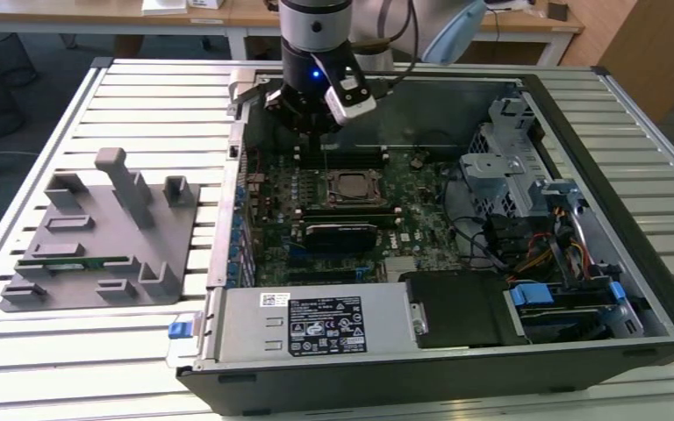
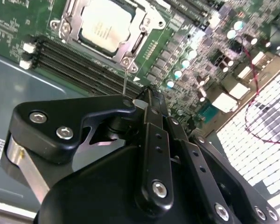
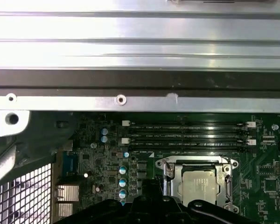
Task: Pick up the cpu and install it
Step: 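Install the first cpu locking lever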
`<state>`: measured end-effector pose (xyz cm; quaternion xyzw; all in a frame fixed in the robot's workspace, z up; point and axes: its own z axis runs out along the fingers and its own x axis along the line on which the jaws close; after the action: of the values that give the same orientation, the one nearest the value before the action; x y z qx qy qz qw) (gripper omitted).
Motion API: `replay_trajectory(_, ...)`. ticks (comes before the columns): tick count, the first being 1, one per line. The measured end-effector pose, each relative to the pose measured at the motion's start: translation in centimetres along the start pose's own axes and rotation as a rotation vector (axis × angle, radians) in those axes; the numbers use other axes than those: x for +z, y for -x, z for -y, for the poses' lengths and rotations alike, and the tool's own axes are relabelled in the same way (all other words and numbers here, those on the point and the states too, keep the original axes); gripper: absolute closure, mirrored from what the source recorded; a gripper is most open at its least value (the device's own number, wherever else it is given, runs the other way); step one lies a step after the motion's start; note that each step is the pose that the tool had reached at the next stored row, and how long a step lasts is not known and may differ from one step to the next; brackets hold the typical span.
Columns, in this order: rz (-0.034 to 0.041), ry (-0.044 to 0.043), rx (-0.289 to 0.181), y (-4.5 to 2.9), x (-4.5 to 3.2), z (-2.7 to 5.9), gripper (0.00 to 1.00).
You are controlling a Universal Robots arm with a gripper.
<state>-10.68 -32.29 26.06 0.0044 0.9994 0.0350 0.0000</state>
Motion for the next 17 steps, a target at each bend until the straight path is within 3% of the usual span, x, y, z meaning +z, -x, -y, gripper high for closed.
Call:
replay_trajectory(3, -0.0001, 0.0001, -0.002, 0.01, 0.06, -0.51, 0.89)
replay_trajectory(8, -0.0009, 0.0001, -0.012, 0.49, 0.09, -0.66, 0.89)
replay_trajectory(17, -0.0016, 0.0, -0.021, 2.7, 0.14, -0.79, 0.89)
